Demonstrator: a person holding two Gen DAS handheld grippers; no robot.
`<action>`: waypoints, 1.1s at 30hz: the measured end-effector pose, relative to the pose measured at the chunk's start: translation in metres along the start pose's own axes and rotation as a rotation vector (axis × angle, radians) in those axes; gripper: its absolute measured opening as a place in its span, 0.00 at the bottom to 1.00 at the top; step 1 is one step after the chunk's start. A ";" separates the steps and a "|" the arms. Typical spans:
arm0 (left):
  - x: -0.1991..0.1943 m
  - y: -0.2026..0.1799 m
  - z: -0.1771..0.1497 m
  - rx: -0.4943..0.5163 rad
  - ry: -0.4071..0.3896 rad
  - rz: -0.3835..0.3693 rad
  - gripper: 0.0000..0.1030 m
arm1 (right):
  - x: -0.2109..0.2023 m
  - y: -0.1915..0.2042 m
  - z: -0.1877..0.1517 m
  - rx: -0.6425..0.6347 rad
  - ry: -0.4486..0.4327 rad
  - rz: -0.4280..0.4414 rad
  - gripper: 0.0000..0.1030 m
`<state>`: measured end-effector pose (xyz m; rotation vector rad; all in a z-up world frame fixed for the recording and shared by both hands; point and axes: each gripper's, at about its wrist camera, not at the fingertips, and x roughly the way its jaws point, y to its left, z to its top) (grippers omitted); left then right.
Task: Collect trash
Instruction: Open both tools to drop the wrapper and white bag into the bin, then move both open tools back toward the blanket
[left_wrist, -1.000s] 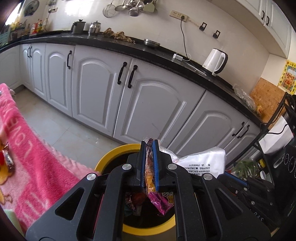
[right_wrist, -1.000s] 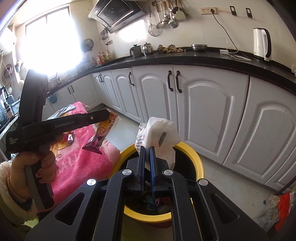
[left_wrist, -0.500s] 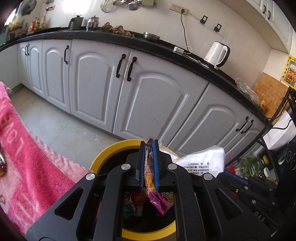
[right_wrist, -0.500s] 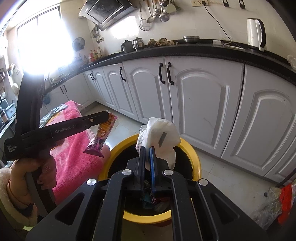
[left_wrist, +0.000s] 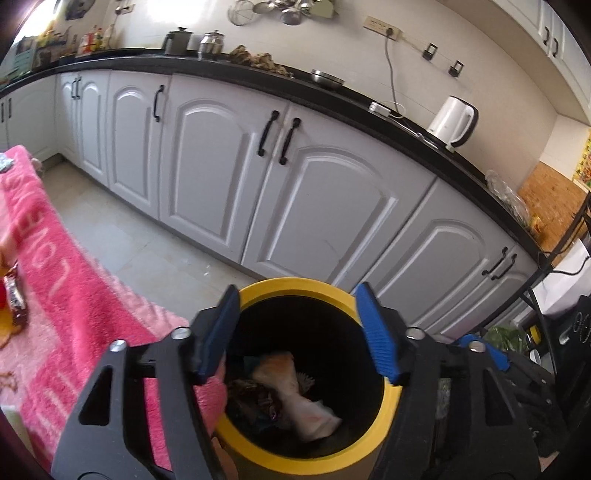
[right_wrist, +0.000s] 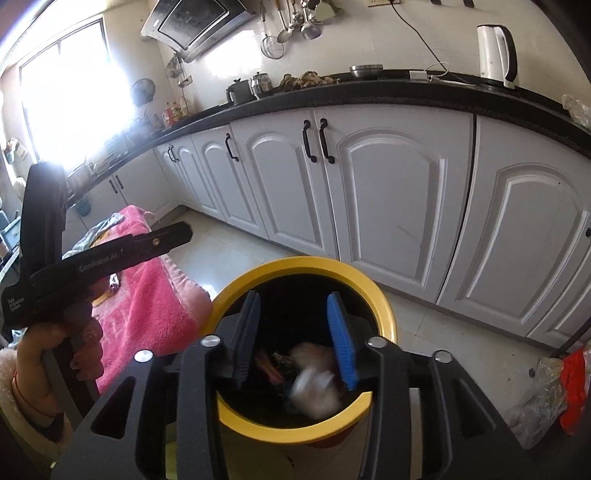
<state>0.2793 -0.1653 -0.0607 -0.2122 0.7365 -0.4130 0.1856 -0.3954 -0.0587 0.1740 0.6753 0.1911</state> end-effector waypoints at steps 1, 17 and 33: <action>-0.002 0.002 0.000 -0.004 -0.001 0.005 0.60 | -0.002 0.001 0.000 -0.001 -0.007 0.001 0.49; -0.052 0.035 -0.007 -0.045 -0.043 0.070 0.89 | -0.019 0.013 0.002 -0.028 -0.063 -0.009 0.73; -0.107 0.053 -0.017 -0.022 -0.111 0.121 0.89 | -0.042 0.054 0.005 -0.127 -0.130 -0.003 0.86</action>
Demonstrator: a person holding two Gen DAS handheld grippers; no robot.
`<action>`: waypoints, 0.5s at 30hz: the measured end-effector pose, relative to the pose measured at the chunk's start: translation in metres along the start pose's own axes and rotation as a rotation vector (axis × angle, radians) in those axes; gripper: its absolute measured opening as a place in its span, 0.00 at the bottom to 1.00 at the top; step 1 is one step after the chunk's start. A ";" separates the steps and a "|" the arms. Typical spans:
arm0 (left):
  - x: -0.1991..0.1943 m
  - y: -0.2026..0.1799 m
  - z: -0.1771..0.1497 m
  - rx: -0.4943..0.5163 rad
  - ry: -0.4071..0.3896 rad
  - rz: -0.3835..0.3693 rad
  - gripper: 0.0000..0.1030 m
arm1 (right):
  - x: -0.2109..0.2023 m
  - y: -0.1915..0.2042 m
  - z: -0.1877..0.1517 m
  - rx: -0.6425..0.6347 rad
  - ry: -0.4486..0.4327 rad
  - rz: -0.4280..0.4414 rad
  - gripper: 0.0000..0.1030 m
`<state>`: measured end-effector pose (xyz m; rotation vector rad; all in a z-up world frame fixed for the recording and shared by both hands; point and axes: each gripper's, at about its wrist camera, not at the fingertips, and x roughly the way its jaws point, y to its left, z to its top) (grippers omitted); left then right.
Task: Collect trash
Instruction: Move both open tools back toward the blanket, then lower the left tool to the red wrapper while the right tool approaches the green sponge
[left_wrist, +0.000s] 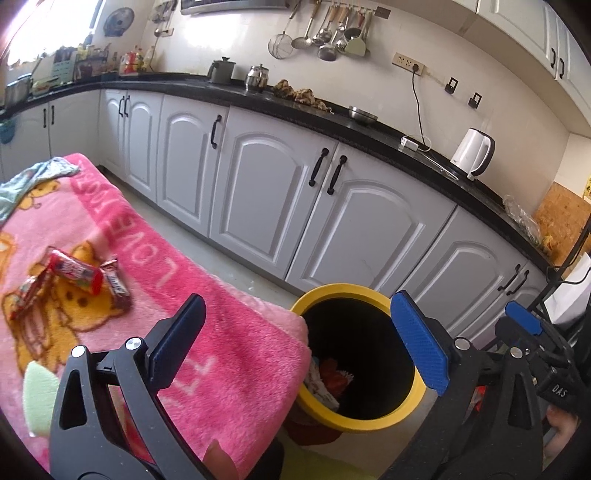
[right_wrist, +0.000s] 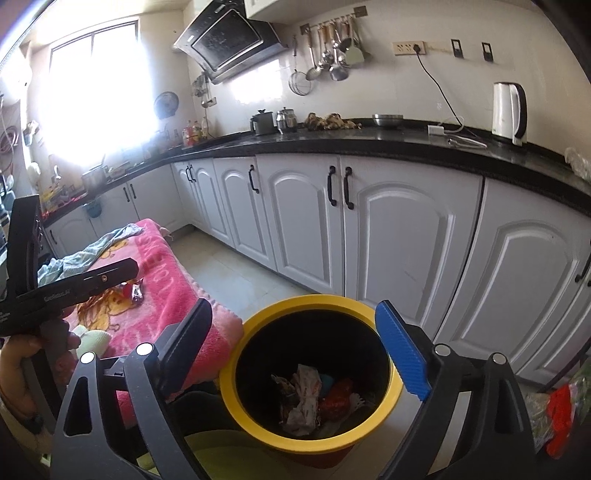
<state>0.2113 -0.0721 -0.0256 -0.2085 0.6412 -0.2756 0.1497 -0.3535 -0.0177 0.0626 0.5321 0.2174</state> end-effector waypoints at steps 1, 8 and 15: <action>-0.004 0.001 0.000 0.003 -0.005 0.005 0.89 | -0.001 0.003 0.000 -0.005 -0.002 0.000 0.87; -0.027 0.015 -0.004 -0.006 -0.034 0.023 0.89 | -0.008 0.023 0.003 -0.042 -0.017 0.003 0.88; -0.049 0.029 -0.006 -0.021 -0.063 0.052 0.89 | -0.016 0.043 0.005 -0.078 -0.041 0.023 0.89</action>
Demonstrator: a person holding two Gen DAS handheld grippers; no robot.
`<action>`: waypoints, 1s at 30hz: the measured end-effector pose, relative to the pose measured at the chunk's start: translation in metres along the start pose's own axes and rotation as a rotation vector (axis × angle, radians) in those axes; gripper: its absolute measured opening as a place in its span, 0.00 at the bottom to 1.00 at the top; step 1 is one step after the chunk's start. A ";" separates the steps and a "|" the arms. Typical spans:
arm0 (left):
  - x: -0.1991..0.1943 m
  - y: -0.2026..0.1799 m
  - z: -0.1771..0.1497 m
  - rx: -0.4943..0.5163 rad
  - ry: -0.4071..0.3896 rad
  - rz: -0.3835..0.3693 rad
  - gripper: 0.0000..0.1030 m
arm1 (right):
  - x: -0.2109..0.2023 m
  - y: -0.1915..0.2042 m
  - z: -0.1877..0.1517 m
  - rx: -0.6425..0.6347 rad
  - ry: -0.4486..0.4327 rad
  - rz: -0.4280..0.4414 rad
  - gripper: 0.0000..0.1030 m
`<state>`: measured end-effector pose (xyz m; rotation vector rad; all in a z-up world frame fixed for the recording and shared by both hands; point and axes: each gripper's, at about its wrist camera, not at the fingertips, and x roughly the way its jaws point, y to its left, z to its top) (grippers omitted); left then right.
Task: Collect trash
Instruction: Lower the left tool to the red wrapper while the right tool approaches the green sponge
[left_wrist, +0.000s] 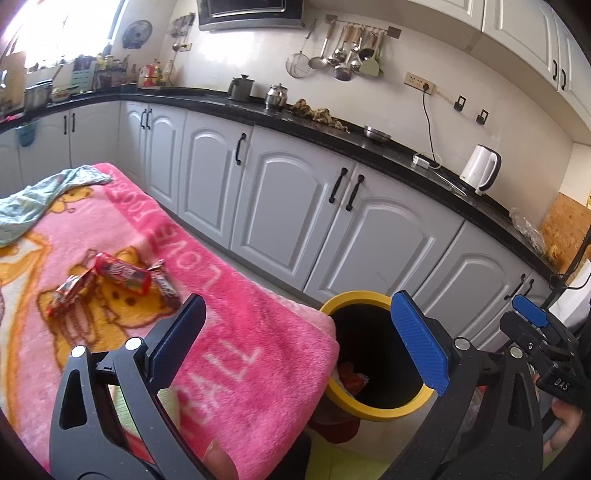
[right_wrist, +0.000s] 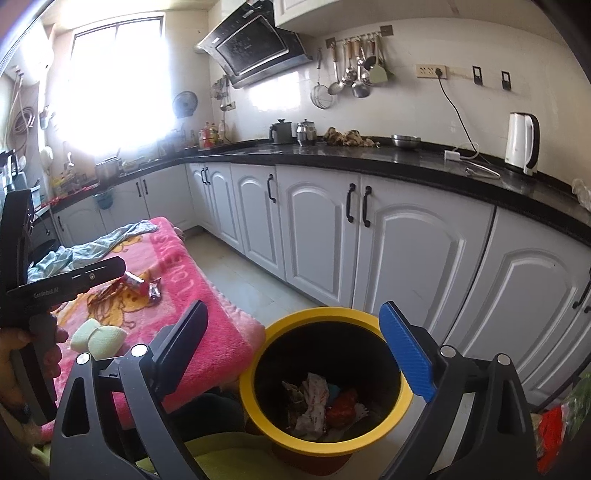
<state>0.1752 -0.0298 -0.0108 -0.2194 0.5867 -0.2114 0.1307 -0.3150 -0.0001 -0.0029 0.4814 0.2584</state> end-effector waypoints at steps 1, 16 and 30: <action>-0.004 0.003 0.000 -0.004 -0.005 0.008 0.89 | -0.001 0.004 0.001 -0.005 -0.003 0.005 0.89; -0.038 0.041 0.000 -0.042 -0.067 0.084 0.89 | 0.000 0.061 0.009 -0.083 -0.005 0.117 0.93; -0.050 0.101 -0.004 -0.127 -0.091 0.179 0.89 | 0.022 0.128 -0.002 -0.187 0.073 0.238 0.93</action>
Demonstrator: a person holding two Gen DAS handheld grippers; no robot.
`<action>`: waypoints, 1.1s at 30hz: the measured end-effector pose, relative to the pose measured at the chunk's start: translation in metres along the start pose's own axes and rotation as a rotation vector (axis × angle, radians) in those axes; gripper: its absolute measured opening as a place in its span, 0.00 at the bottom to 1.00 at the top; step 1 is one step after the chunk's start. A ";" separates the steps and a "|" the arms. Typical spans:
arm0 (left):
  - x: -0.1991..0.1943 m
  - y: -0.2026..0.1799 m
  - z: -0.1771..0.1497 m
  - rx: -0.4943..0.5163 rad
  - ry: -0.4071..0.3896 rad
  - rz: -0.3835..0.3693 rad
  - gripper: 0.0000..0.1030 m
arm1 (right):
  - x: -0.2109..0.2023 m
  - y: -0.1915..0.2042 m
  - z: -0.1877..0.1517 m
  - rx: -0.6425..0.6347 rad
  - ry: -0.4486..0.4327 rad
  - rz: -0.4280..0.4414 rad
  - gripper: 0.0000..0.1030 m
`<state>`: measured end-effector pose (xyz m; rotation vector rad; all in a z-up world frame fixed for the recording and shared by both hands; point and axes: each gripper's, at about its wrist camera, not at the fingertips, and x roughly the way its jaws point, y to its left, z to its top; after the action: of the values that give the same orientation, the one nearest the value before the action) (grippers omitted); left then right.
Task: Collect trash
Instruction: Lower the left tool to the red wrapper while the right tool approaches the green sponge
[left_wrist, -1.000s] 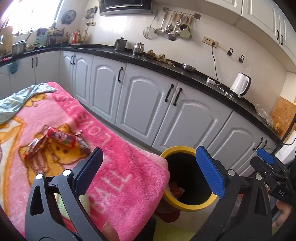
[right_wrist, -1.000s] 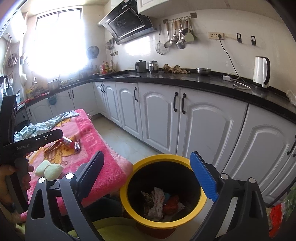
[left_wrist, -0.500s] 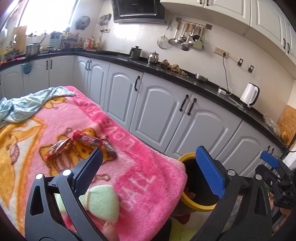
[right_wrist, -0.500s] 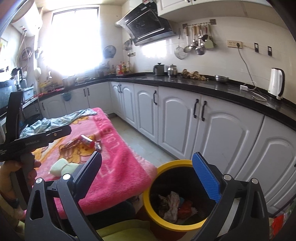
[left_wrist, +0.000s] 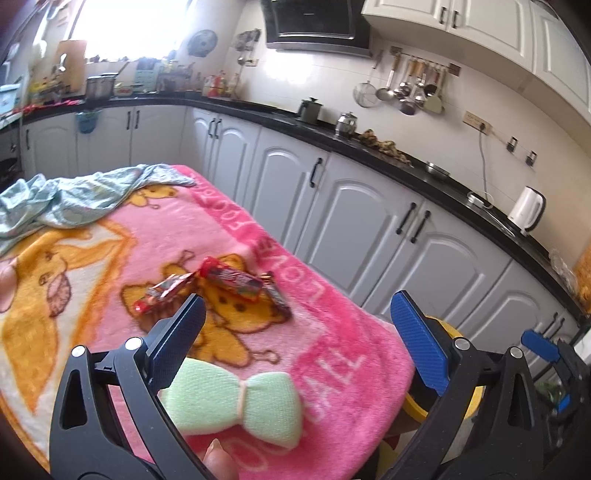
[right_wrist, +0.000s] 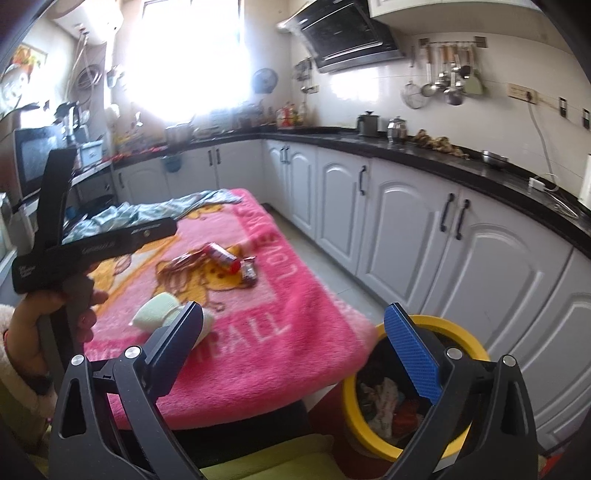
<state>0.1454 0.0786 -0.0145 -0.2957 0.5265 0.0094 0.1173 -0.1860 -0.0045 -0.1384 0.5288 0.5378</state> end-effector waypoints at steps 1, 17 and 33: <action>0.000 0.003 0.000 -0.007 0.000 0.005 0.89 | 0.003 0.006 0.000 -0.010 0.007 0.012 0.93; 0.013 0.076 0.001 -0.124 0.020 0.127 0.89 | 0.055 0.054 -0.005 -0.104 0.115 0.163 0.93; 0.052 0.132 -0.003 -0.141 0.134 0.191 0.89 | 0.132 0.111 -0.017 -0.278 0.246 0.319 0.94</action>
<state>0.1785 0.2003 -0.0789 -0.3842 0.6872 0.2140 0.1481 -0.0357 -0.0856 -0.3927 0.7204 0.9128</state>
